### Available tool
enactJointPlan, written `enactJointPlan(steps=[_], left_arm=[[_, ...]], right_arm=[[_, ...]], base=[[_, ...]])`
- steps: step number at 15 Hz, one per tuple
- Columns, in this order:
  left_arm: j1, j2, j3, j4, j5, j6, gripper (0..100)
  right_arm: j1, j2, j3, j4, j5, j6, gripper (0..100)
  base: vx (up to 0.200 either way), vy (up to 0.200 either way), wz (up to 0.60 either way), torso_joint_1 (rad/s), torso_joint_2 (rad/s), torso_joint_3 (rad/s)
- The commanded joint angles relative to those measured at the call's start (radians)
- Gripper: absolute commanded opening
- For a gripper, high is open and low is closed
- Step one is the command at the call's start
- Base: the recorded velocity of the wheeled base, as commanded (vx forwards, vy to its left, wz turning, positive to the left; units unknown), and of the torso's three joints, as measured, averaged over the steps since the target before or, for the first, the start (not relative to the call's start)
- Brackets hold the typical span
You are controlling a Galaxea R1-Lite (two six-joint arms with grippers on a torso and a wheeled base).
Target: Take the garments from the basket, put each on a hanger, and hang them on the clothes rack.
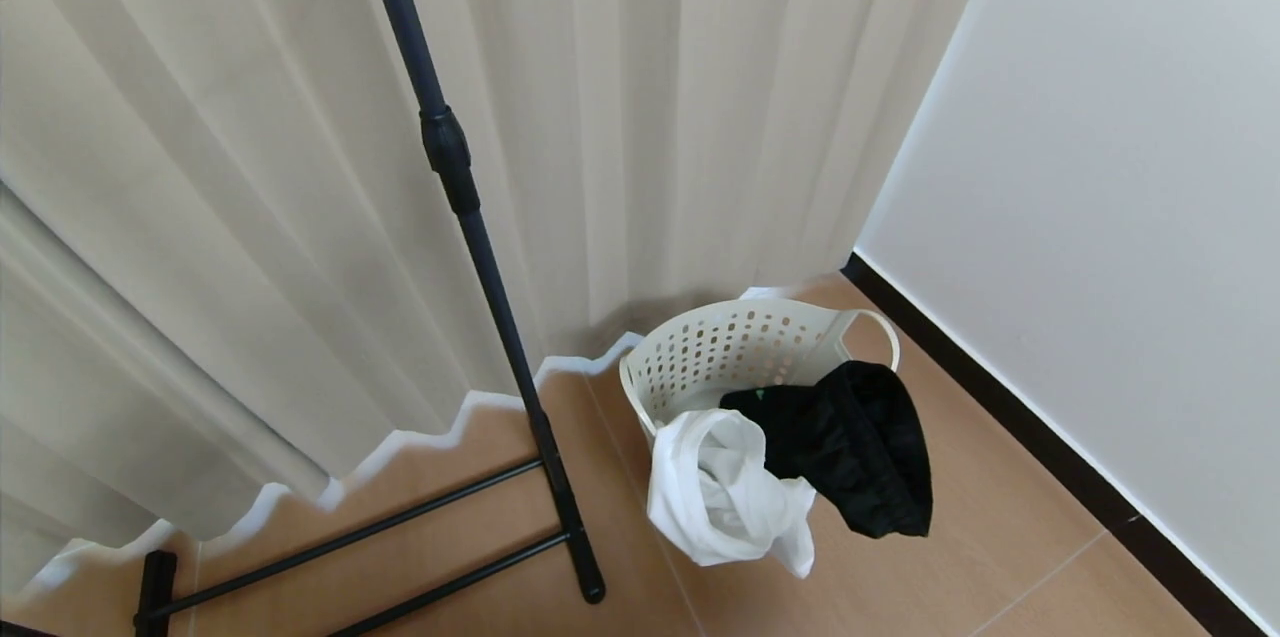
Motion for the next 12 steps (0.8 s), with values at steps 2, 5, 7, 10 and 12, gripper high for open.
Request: enactJointPlan(steps=[2,5,7,10,12], left_arm=[[0.0,0.001,0.0,0.0,0.002,0.0,100],[0.001,0.001,0.0,0.0,0.002,0.0,100],[0.001,0.001,0.0,0.0,0.002,0.0,100],[0.0,0.001,0.0,0.0,0.004,0.0,100],[0.001,0.001,0.0,0.0,0.004,-0.002,100]], right_arm=[[0.0,0.0,0.0,0.0,0.001,-0.001,100],[0.0,0.0,0.0,0.0,0.001,-0.001,100],[0.0,0.0,0.0,0.0,0.001,-0.001,100],[0.0,0.0,0.0,0.0,0.001,-0.001,100],[0.0,0.0,0.0,0.001,0.001,-0.007,100]], base=[[0.0,0.0,0.0,0.007,0.01,-0.195],[0.0,0.0,0.0,0.001,0.0,-0.193],[0.0,0.0,0.0,0.005,0.0,-0.203],[0.0,0.0,0.0,0.005,0.0,-0.196],[0.0,0.0,0.0,0.002,0.0,-0.198]])
